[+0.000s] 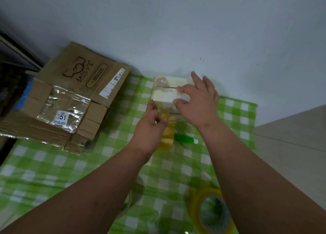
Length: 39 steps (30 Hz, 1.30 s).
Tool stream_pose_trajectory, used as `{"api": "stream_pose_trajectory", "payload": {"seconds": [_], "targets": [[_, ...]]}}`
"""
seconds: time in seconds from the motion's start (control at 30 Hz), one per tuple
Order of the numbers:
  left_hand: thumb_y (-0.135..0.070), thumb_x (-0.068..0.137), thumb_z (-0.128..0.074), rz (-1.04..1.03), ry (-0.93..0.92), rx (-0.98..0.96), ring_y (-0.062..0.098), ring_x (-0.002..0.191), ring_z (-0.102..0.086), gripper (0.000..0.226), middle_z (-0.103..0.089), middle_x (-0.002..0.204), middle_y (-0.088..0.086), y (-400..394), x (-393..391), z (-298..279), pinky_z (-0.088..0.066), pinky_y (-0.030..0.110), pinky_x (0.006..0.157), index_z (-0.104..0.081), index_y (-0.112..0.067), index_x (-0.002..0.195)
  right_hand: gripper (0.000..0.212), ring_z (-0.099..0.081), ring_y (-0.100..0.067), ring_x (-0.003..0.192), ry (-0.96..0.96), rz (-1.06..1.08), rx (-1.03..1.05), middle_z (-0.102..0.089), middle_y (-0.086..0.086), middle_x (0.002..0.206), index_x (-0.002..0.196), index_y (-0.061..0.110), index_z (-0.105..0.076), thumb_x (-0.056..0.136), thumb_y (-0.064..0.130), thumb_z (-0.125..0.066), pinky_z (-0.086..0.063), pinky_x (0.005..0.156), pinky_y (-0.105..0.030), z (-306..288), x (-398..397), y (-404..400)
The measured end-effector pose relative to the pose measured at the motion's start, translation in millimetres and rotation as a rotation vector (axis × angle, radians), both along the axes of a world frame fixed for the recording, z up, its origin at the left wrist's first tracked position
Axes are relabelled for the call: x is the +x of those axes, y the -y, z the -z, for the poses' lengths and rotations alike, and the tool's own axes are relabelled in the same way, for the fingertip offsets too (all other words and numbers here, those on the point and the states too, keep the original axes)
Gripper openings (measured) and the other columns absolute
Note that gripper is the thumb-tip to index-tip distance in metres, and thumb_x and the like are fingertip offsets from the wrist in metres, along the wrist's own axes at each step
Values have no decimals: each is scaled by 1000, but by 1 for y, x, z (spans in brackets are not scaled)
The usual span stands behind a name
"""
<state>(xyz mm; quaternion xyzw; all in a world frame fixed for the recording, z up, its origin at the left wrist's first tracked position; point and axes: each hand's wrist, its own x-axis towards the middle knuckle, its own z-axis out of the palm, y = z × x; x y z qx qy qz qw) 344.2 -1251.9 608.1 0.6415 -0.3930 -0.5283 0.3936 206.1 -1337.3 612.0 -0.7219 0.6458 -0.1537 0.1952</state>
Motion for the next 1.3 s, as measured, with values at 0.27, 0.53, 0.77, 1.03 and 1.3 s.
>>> {"api": "stream_pose_trajectory", "payload": {"seconds": [0.27,0.53,0.77,1.03,1.3], "targets": [[-18,96,-56,-148,-121,116,37,139,-35,33,-24,156,24,4,-13,-13,-38,43,89,-52,-27,65,86,-9,-26,146,56,28,180,-1,-1,165,147,30,-39,73,53,-77,-16,117,-34,-8,-12,10],[-16,95,-57,-132,-136,91,40,116,-55,36,-51,140,19,8,1,-16,-37,41,82,-52,-28,62,101,-15,-27,141,-286,-90,231,-32,7,152,146,39,-30,54,71,-56,-16,108,-48,-20,-18,18],[-10,94,-60,-100,-255,16,13,136,-44,32,-23,161,-15,6,47,-33,-35,48,112,-59,-21,64,93,-39,-23,114,-30,-47,114,-38,1,120,144,41,-33,61,65,-67,-42,95,-39,-32,-19,-9],[-15,71,-66,-111,-377,83,20,108,-66,11,-67,126,1,-11,95,-66,-58,35,73,-56,-15,67,100,-39,-28,118,111,124,152,-32,-4,121,147,46,-19,60,77,-57,-44,97,-42,-41,26,-55],[-8,76,-67,88,-256,235,27,114,-64,11,-73,112,8,-26,117,-60,-52,41,90,-58,-6,71,56,-41,-30,100,45,101,190,-31,-7,118,143,41,-37,92,61,-46,-43,95,-41,-25,63,-100]]}}
